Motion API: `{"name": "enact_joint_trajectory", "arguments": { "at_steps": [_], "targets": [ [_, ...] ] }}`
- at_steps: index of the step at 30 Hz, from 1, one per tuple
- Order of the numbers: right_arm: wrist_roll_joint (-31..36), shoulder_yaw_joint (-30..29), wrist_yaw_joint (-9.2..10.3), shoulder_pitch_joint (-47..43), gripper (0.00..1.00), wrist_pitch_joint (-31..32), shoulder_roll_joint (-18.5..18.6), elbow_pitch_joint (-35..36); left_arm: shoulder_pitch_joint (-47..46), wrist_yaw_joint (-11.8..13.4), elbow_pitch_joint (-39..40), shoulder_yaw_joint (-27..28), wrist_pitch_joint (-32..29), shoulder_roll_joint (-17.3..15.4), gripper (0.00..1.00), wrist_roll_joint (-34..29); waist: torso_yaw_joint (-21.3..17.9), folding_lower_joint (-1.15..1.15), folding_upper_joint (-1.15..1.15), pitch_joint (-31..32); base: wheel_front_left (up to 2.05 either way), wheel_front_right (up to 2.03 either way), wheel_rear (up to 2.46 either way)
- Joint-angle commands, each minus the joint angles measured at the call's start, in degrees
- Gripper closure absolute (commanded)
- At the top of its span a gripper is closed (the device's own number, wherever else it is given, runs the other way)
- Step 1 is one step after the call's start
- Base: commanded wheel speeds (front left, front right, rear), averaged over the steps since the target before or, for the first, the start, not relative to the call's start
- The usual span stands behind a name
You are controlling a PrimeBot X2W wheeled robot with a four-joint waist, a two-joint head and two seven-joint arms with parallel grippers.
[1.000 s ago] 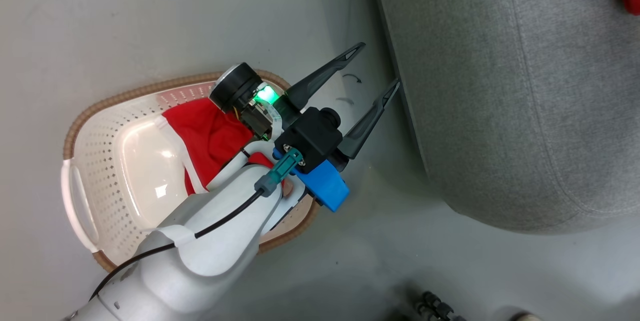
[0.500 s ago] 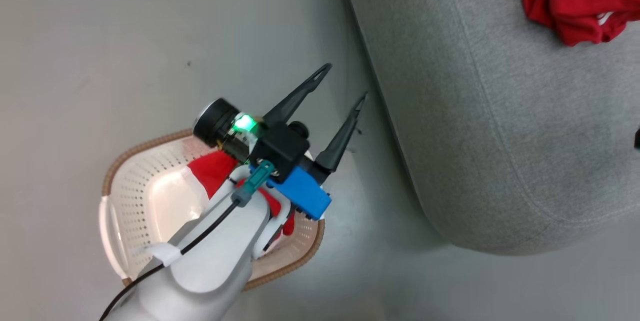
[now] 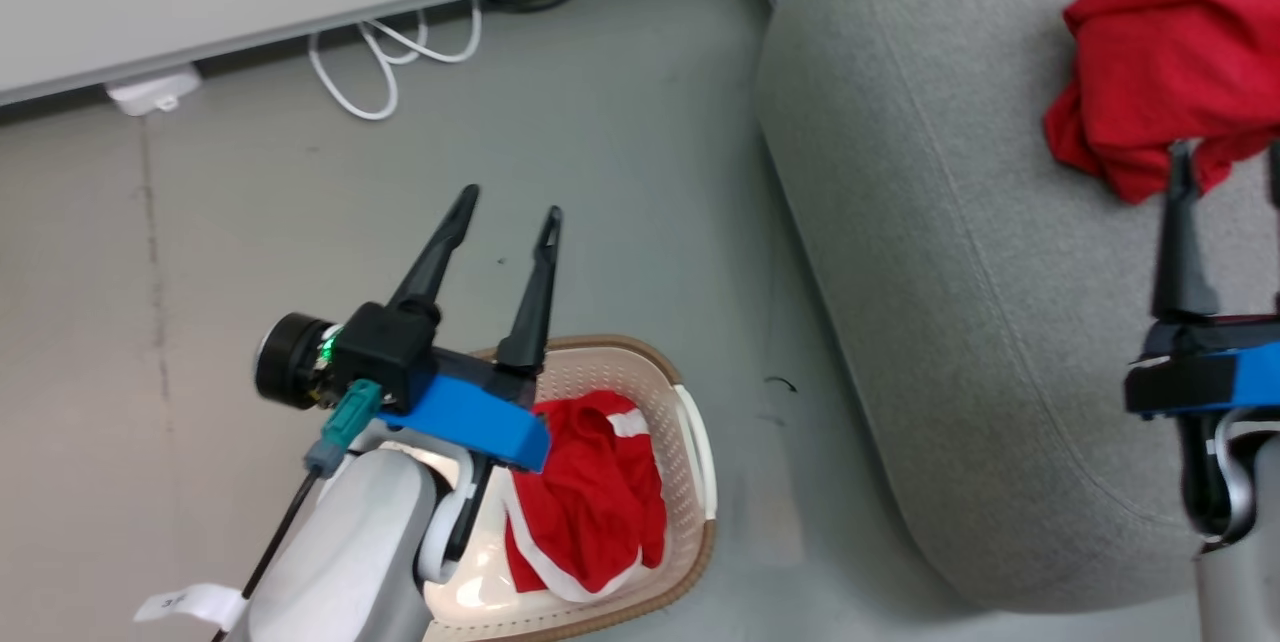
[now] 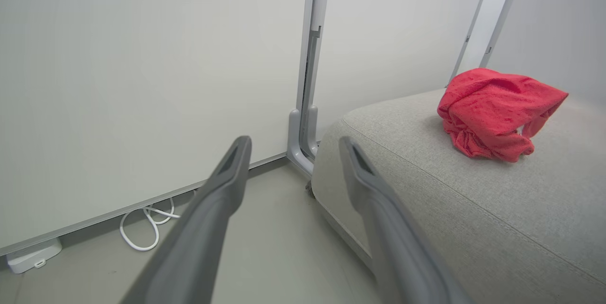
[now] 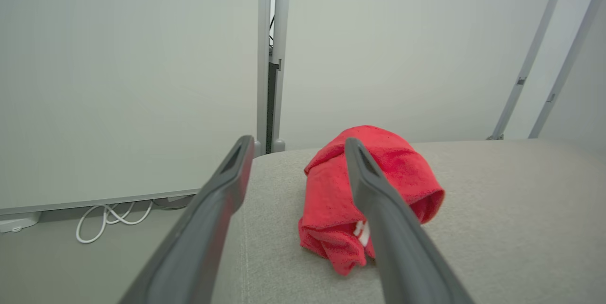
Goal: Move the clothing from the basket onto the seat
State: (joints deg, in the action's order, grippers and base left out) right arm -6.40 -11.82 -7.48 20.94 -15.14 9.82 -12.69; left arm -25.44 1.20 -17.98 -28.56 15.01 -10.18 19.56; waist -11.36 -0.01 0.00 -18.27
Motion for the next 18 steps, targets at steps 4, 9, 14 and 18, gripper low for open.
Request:
{"name": "enact_joint_trajectory", "arguments": {
  "at_steps": [4,9,14,18],
  "targets": [
    [-0.79,3.88,-0.02,-2.06,0.0,-0.02,-0.68,2.66,2.95,-0.78,0.85,4.12,0.24,0.35,0.0,-1.24,4.66,0.01,0.0,4.05,0.0,0.0,0.0],
    [-1.11,8.0,-0.02,-3.66,0.0,-0.01,-1.22,3.88,6.16,-1.7,1.86,9.51,0.2,0.92,0.0,-2.62,7.35,0.01,0.0,6.62,0.0,0.0,0.0],
    [-1.09,9.86,-0.02,-5.55,0.0,-0.02,-2.06,4.47,9.82,-2.38,3.04,14.57,0.2,1.92,0.0,-4.18,9.37,0.01,0.0,9.24,0.0,0.0,0.0],
    [-0.8,9.56,-0.02,-7.98,0.0,-0.02,-2.8,3.85,12.95,-3.41,3.89,17.49,0.2,2.86,0.0,-5.48,10.82,0.01,0.0,11.47,0.0,0.0,0.0]
  ]
}}
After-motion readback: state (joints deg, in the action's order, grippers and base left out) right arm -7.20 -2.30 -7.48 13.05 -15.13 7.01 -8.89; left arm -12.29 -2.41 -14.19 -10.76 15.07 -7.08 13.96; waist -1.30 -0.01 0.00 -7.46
